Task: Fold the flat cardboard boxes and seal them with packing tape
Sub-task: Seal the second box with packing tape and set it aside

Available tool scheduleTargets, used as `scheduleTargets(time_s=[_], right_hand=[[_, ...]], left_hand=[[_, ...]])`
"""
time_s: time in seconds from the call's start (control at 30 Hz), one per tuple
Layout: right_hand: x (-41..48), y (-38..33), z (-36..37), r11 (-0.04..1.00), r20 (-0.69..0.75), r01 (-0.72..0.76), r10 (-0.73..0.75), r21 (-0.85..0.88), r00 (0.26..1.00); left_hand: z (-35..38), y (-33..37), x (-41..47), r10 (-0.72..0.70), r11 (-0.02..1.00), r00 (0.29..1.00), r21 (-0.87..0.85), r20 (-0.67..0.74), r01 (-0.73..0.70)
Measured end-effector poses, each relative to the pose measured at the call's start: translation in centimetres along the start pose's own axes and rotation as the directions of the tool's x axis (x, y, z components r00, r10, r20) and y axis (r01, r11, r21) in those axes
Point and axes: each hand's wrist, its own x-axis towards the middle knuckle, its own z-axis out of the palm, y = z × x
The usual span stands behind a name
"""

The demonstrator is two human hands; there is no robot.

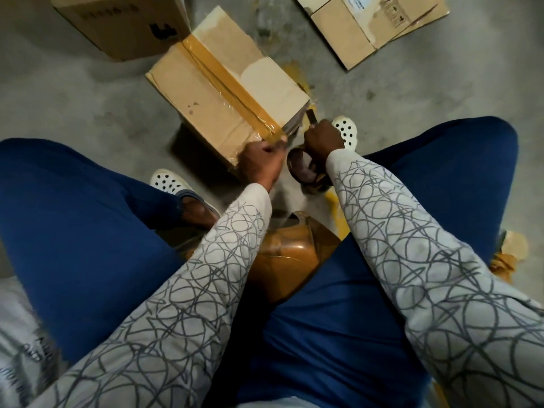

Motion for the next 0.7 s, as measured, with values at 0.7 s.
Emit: scheduleTargets(time_s=[0.7], right_hand=[[0.5,-0.4,-0.7,0.971,-0.073,-0.094,0.112,0.221,0.991]], left_hand=[[-0.3,-0.6,6.9,0.596,0.601,0.797,0.603,0.099,-0.524]])
